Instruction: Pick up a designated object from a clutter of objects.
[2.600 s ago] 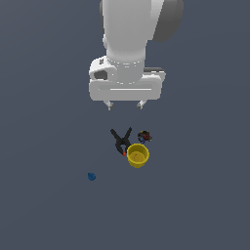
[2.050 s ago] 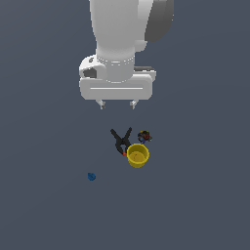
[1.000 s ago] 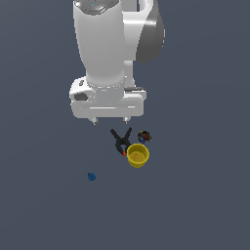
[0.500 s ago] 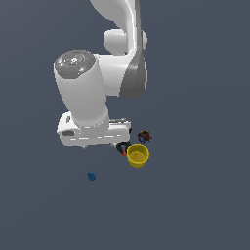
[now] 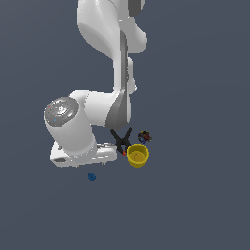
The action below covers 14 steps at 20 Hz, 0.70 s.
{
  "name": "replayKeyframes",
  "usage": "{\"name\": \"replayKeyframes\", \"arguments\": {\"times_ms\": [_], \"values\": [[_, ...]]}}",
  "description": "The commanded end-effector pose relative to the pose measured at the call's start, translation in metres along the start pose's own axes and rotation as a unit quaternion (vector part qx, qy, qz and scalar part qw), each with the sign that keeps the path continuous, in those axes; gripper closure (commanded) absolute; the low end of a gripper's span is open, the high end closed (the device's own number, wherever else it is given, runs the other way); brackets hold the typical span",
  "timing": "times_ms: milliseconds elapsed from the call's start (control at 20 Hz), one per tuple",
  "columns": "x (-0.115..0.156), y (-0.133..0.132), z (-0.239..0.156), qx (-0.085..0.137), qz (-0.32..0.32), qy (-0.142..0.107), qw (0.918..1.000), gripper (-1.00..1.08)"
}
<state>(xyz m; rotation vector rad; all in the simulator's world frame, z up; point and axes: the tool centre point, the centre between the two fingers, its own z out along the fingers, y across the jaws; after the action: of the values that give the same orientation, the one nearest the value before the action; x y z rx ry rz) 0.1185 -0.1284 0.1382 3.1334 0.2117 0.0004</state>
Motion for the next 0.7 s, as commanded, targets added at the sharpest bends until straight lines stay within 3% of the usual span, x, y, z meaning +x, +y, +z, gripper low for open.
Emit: {"name": "replayKeyframes", "arguments": {"times_ms": [0,650], "values": [[0.004,0.008,0.015,0.0,-0.004,0.0,1.0,-0.92],[0.008,0.023,0.045,0.001,-0.011,-0.001,0.9999,-0.92]]}}
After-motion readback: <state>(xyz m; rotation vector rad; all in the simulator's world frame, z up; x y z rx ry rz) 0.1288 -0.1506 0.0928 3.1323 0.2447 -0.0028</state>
